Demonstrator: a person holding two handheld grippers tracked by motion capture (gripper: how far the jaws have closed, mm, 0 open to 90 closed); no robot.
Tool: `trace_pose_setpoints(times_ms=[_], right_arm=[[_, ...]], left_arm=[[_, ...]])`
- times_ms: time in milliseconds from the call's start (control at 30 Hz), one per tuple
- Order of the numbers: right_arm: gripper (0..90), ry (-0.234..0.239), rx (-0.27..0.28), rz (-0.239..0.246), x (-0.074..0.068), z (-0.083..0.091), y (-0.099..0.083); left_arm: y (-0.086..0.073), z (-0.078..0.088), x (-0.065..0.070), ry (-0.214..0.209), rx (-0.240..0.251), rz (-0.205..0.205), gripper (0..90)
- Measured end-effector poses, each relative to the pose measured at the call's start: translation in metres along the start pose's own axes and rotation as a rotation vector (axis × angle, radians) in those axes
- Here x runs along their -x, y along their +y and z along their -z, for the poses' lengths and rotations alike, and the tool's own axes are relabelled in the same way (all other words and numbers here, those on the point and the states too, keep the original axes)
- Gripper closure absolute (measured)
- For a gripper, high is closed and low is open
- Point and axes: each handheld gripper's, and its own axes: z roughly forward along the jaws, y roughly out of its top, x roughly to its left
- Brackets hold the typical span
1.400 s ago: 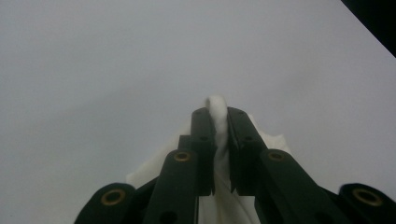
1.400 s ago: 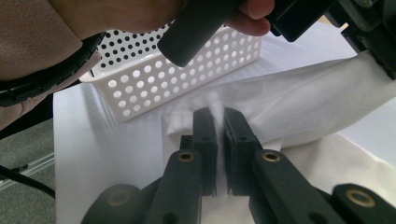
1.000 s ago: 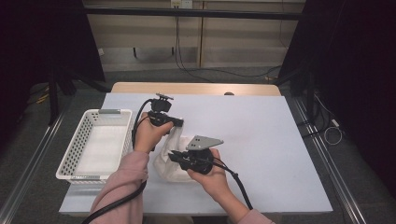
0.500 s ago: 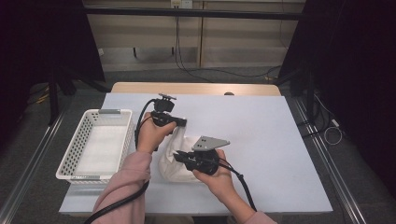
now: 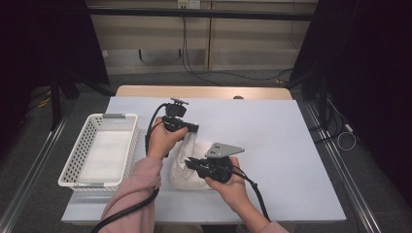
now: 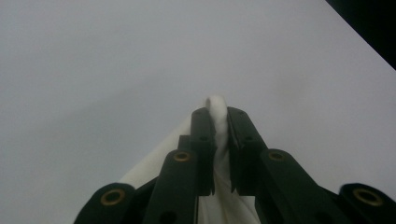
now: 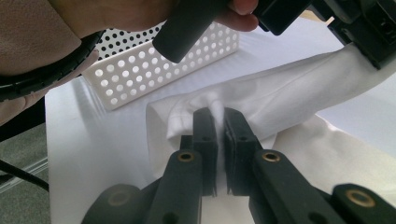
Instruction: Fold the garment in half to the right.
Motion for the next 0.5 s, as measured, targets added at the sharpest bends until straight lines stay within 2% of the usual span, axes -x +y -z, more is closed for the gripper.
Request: trace_pose_setpoints(times_ms=[300, 500], right_arm=[[85.4, -0.004, 0.0, -0.003, 0.0022, 0.0017, -0.0036], [85.4, -0.005, 0.0, -0.008, 0.0039, 0.0035, -0.0055]], left_arm=[[-0.0009, -0.0022, 0.0012, -0.005, 0.003, 0.012, 82.1], [-0.0002, -0.0042, 0.0024, -0.003, 0.0, 0.0, 82.1]])
